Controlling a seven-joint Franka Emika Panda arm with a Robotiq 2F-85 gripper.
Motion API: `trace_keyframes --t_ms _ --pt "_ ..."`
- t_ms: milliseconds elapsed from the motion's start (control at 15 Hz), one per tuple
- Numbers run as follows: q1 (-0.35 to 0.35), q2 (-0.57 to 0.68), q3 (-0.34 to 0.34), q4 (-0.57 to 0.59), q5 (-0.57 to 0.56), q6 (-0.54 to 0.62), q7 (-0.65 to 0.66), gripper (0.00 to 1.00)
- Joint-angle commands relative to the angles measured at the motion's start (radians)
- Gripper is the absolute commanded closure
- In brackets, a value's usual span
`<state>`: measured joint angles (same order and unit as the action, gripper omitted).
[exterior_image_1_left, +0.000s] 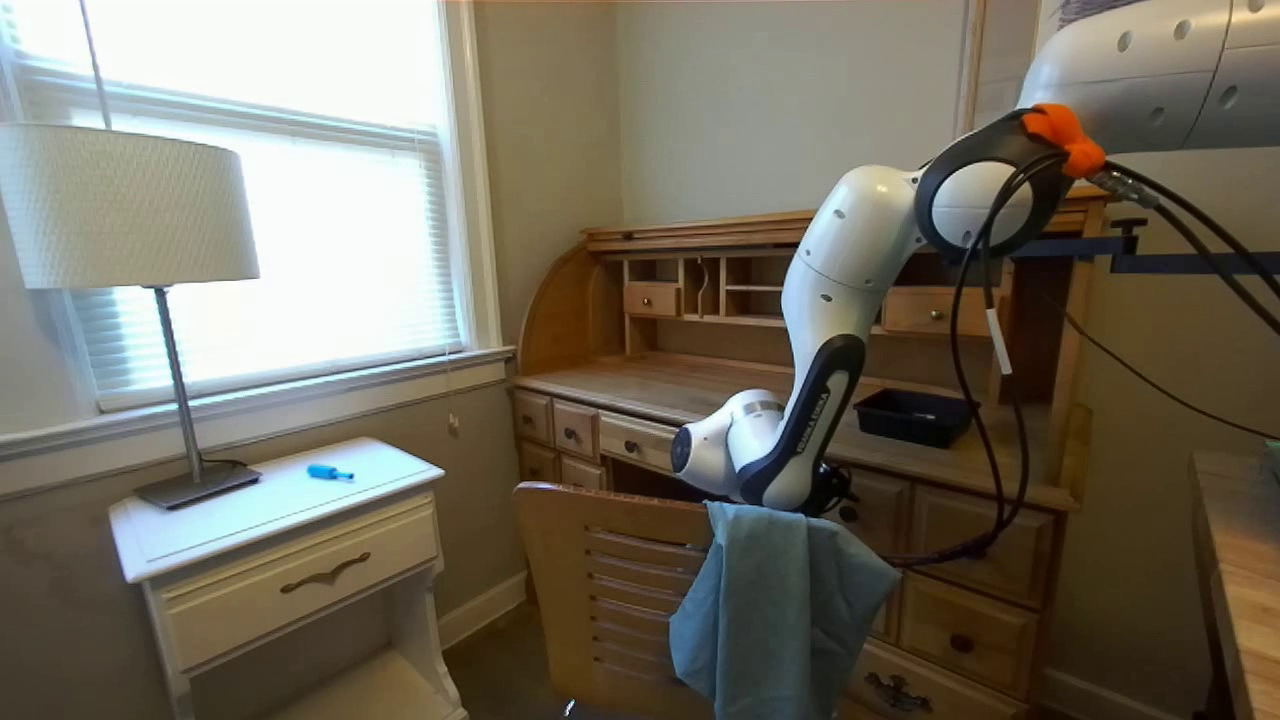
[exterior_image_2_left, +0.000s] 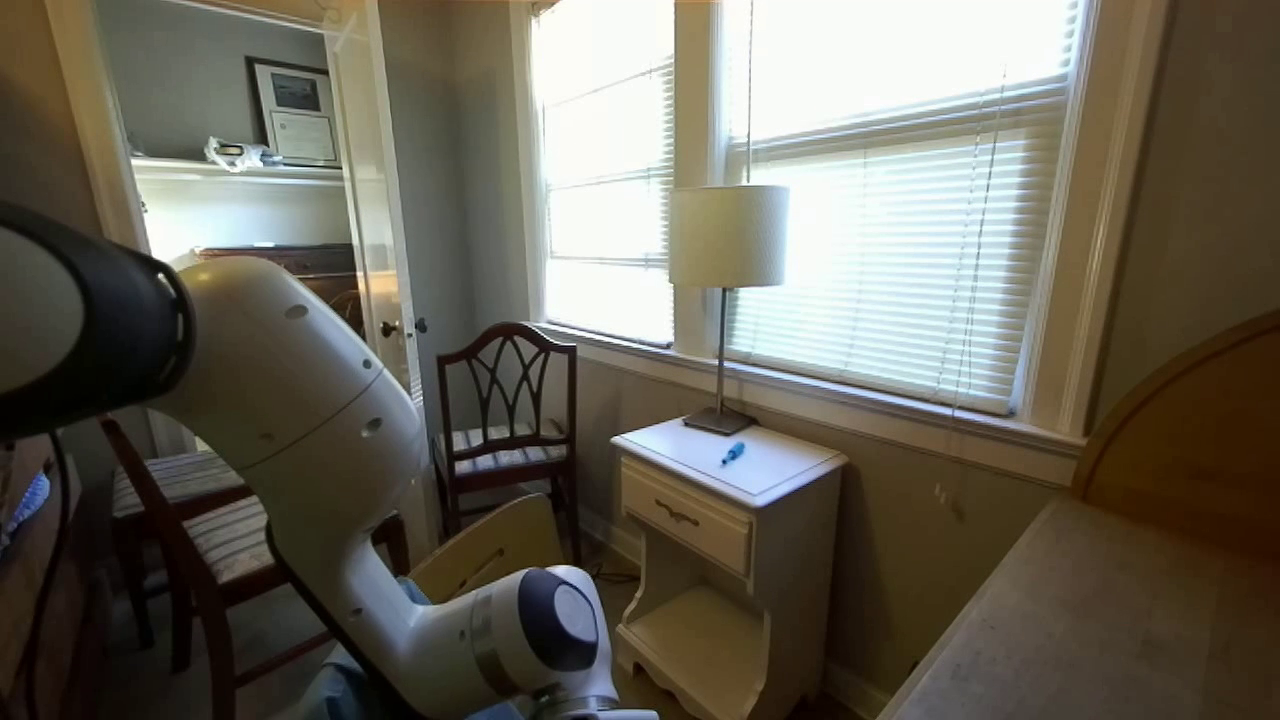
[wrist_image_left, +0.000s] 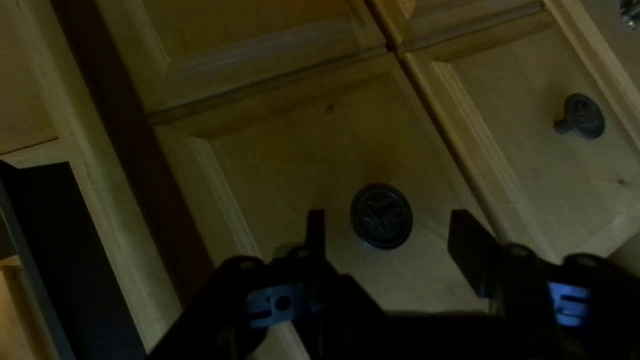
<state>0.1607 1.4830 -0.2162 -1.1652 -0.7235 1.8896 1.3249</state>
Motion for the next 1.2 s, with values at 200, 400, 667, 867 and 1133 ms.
trace_keyframes --t_ms 200,400,667,867,1133 --pt "0.005 0.012 -0.005 0.02 0.007 -0.004 -0.016 0.87" --pt "0.004 0.024 -0.006 0.036 0.011 -0.011 -0.024 0.92" --pt "0.034 0.019 0.018 0.025 -0.004 0.019 -0.057 0.92" --pt "0.055 0.013 0.033 0.025 -0.01 0.041 -0.081 0.92" --pt "0.053 0.037 0.048 0.081 0.015 0.05 -0.1 0.92"
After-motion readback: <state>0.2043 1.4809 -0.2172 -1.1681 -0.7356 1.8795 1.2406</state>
